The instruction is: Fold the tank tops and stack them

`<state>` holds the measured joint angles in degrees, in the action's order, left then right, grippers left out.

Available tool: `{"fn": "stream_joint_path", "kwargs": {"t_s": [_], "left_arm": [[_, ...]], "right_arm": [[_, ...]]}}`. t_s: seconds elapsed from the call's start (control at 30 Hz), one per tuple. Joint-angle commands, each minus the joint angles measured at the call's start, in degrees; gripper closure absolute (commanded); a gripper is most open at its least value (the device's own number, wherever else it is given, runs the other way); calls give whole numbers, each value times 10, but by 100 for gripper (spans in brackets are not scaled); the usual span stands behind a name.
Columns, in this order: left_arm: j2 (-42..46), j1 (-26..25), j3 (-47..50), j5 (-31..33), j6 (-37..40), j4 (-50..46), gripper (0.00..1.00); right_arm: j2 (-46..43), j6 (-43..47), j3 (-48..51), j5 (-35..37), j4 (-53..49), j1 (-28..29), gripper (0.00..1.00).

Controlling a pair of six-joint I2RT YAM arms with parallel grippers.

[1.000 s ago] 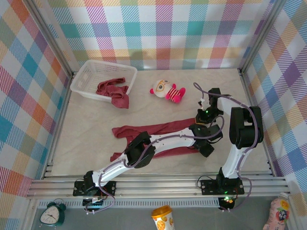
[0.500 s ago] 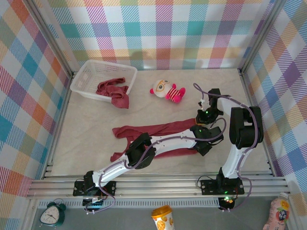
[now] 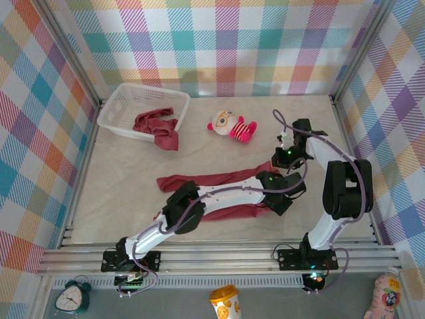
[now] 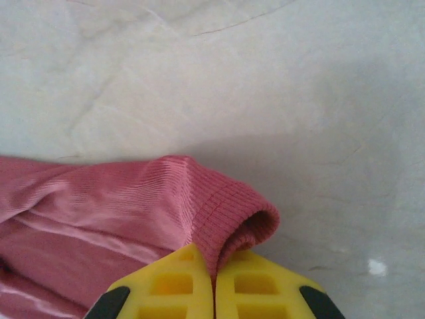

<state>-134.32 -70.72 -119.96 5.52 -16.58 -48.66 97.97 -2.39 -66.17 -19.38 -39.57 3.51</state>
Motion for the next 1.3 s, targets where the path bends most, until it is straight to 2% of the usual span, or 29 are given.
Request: {"fn": "stream_joint_path", "kwargs": {"t_s": [0.0, 0.27, 0.57, 0.83, 0.97, 1.07, 1.27], "left_arm": [[102, 11, 87, -20, -43, 54, 97], [241, 30, 297, -31, -121, 112, 95], [375, 56, 487, 9, -221, 134, 93], [409, 69, 557, 19, -280, 88, 90], [416, 69, 582, 30, -297, 74, 87], [406, 72, 597, 24, -311, 69, 78], [404, 73, 593, 41, -335, 19, 76]], "right_arm": [[-29, -33, 7, -52, -19, 16, 93], [-58, -108, 7, -84, -4, 95, 93], [-21, -202, -34, -102, 57, 212, 93], [42, -232, -72, -101, 82, 291, 93], [70, -236, -78, -96, 91, 309, 92], [93, -238, -88, -93, 96, 320, 90], [127, -256, -103, -104, 115, 336, 85]]}}
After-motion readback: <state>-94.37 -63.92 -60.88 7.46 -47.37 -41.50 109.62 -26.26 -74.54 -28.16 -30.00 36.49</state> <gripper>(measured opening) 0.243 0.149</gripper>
